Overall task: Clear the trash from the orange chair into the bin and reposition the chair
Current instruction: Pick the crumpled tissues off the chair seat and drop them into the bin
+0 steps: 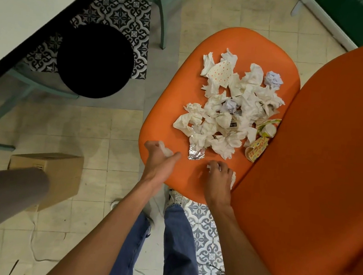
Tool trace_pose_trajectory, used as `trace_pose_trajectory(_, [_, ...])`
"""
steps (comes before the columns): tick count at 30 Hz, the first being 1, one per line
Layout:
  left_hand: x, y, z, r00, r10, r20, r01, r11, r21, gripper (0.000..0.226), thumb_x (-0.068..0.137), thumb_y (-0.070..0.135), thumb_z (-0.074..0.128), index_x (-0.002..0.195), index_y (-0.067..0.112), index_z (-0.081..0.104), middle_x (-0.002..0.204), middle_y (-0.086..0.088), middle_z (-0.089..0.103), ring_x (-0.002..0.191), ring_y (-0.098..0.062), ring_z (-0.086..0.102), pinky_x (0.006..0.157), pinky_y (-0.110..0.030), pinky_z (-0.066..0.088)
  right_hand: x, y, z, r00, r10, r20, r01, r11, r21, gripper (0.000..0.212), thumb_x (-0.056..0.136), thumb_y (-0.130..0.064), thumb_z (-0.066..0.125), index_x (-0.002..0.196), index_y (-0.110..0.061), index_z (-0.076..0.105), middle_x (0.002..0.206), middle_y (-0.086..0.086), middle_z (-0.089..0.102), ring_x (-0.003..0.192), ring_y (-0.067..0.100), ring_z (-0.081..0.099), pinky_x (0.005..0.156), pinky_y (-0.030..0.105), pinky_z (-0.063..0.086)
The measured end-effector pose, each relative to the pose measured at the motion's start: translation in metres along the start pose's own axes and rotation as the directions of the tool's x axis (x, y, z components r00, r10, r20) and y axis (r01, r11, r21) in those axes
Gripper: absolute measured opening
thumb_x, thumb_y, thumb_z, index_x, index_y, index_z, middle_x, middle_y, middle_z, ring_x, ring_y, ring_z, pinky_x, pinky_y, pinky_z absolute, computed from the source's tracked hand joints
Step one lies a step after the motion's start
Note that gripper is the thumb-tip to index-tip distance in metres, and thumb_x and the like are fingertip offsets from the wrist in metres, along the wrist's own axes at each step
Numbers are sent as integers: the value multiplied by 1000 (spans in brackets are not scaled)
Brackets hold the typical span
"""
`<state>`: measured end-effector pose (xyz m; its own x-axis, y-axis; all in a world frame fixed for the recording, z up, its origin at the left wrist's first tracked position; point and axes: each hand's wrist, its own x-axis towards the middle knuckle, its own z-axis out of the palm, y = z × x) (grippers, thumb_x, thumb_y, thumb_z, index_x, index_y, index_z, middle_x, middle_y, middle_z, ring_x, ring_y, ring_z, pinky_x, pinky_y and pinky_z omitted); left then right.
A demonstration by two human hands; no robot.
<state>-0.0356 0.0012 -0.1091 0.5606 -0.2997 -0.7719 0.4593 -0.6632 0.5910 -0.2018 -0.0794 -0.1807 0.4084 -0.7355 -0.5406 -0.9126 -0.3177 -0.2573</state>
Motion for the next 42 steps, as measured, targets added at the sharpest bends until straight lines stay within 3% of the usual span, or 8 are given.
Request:
trace_pose_trajectory(6, [-6, -5, -39, 999, 26, 47, -20, 992, -122, 38, 92, -6, 46, 95, 29, 29, 111, -5, 36, 89, -13, 45, 70, -31, 41, -19, -45, -24, 971, -125, -204, 152, 981, 120, 50, 96, 7, 65, 137, -21, 58, 145, 14, 58, 128, 35, 51, 94, 51, 58])
trace_pose_trajectory(12, [-12, -14, -101, 986, 141, -90, -162, 943, -290, 37, 104, -5, 42, 131, 20, 49, 118, -5, 58, 94, -11, 69, 87, -29, 58, -45, -130, -50, 874, -274, -401, 389, 890, 238, 36, 100, -14, 71, 134, -21, 63, 137, 4, 61, 123, 26, 58, 96, 45, 56])
trace_pose_trajectory(17, [-21, -22, -163, 947, 283, -153, -317, 902, -292, 40, 111, 1, 35, 150, 5, 44, 126, -19, 64, 111, -21, 72, 103, -36, 56, -62, -207, -54, 795, -424, -434, 574, 758, 310, 31, 101, -16, 72, 131, -22, 66, 128, -6, 63, 110, 22, 67, 90, 41, 57])
trace_pose_trajectory(24, [-49, -50, -258, 899, 258, -353, -370, 879, -300, 41, 109, -4, 34, 139, 8, 60, 119, 2, 73, 110, -18, 75, 104, -39, 55, -95, -299, -28, 742, -569, -356, 670, 660, 340, 31, 102, -18, 73, 132, -21, 67, 123, -3, 63, 97, 14, 68, 84, 32, 59])
trace_pose_trajectory(28, [-71, -72, -315, 876, 135, -462, -374, 795, -478, 32, 112, 8, 41, 139, 11, 58, 100, -17, 73, 94, -28, 79, 86, -32, 62, -123, -344, -7, 707, -660, -254, 702, 610, 367, 31, 100, -20, 75, 131, -23, 69, 123, -1, 64, 97, 6, 66, 87, 20, 58])
trace_pose_trajectory(33, [-88, -114, -382, 805, -8, -593, -313, 843, -437, 25, 113, 23, 41, 131, 23, 59, 73, -3, 60, 60, -22, 58, 53, -33, 50, -162, -400, 40, 633, -768, -99, 740, 563, 368, 32, 99, -21, 77, 130, -23, 70, 125, -1, 66, 93, 4, 68, 81, 8, 53])
trace_pose_trajectory(36, [-90, -145, -410, 757, -111, -644, -271, 843, -464, 23, 112, 22, 39, 128, 28, 54, 88, 1, 55, 67, -13, 46, 58, -30, 42, -182, -427, 69, 574, -819, -18, 763, 526, 376, 34, 98, -17, 77, 131, -22, 70, 127, -2, 65, 98, 5, 67, 85, 13, 56])
trace_pose_trajectory(42, [-104, -195, -454, 730, -259, -633, -188, 814, -550, 14, 106, 28, 45, 113, 20, 54, 82, -5, 49, 73, -20, 44, 62, -36, 41, -222, -472, 139, 397, -893, 211, 849, 444, 285, 42, 98, -4, 74, 136, -21, 68, 135, 4, 61, 105, 8, 64, 99, 20, 56])
